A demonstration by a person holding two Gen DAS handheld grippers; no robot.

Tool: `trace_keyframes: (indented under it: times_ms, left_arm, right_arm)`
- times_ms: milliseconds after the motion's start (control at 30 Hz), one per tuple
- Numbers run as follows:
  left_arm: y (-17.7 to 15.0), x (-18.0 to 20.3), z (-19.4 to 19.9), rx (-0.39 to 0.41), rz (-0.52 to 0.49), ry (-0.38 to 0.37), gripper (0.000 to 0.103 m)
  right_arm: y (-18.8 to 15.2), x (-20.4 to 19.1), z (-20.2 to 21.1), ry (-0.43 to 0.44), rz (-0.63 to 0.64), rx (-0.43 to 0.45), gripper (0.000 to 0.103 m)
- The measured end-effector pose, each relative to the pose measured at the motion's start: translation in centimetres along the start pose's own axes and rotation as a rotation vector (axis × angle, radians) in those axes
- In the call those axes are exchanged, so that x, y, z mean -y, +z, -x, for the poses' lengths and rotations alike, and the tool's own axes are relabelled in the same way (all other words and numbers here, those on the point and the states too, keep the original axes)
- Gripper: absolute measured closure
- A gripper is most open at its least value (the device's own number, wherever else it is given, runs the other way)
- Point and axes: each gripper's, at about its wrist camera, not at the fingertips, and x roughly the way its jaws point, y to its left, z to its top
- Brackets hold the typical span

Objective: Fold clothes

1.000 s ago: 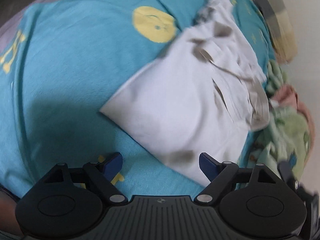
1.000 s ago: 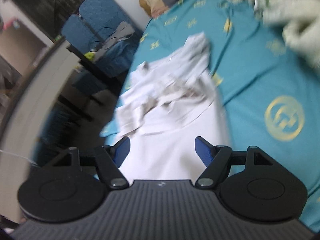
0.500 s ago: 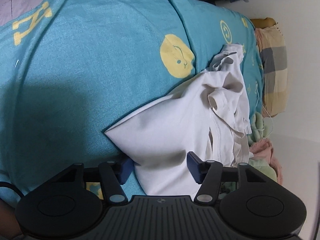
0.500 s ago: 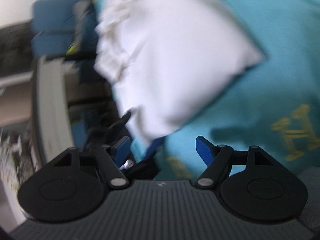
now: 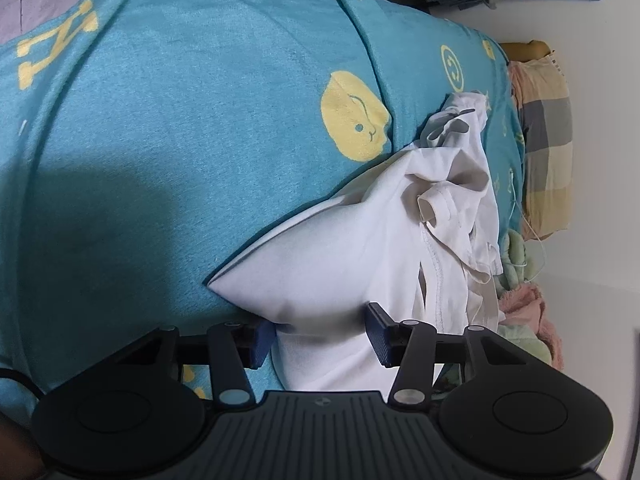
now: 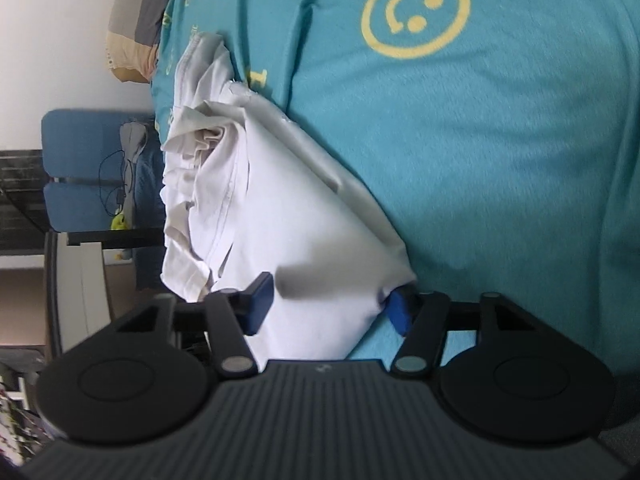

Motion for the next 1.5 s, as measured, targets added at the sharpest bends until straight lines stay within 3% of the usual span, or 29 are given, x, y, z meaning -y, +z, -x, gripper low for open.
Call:
trace_keyframes:
  times_ms: [33, 133, 200, 333, 400, 533, 633, 900, 1033, 1300, 1500]
  left_arm:
    - [0.1, 0.0, -0.1, -0.001, 0.005, -0.005, 0.052]
    - [0.2, -0.1, -0.1, -0.002, 0.003, -0.001, 0.061]
    - [0.4, 0.1, -0.1, -0.007, -0.006, 0.014, 0.071]
    - [0.5, 0.9, 0.0, -0.005, -0.039, 0.025, 0.081]
    - [0.4, 1.6, 0.4, 0.001, -0.08, 0.021, 0.089]
    - [0.4, 2.7, 2.1, 0.008, -0.068, -0.037, 0.092]
    - [-0.7, 4.5, 4.1, 0.034, -0.127, -0.052, 0.094]
    - [-4.9, 8.5, 10.8, 0.09, -0.259, -0.071, 0.095]
    - [-7.4, 8.1, 14.2, 0.1, -0.271, -0.093, 0.096]
    - [-12.9, 5.0, 20.5, 0.104, -0.285, -0.114, 0.095]
    - [-13.7, 4.8, 22.3, 0.1, -0.272, -0.128, 0.095]
  right_arm:
    - [0.0, -0.2, -0.2, -0.013, 0.022, 0.008, 0.061]
    - [0.5, -0.7, -0.5, -0.036, 0.08, 0.028, 0.077]
    - [1.0, -0.8, -0.5, -0.038, 0.1, 0.037, 0.082]
    - [1.0, -0.7, 0.0, -0.013, 0.122, 0.059, 0.087]
    - [0.9, -0.8, 0.4, 0.016, 0.136, 0.074, 0.088]
    - [0.7, -0.8, 1.7, 0.103, 0.135, 0.092, 0.088]
    - [0.5, -1.5, 3.5, 0.146, 0.147, 0.105, 0.089]
    - [-0.8, -4.0, 9.3, 0.169, 0.188, 0.145, 0.093]
    - [-2.1, -5.0, 12.4, 0.183, 0.221, 0.169, 0.093]
    - [-6.8, -1.7, 18.3, 0.216, 0.164, 0.195, 0.093]
    - [-8.7, -0.3, 20.5, 0.244, 0.127, 0.205, 0.093]
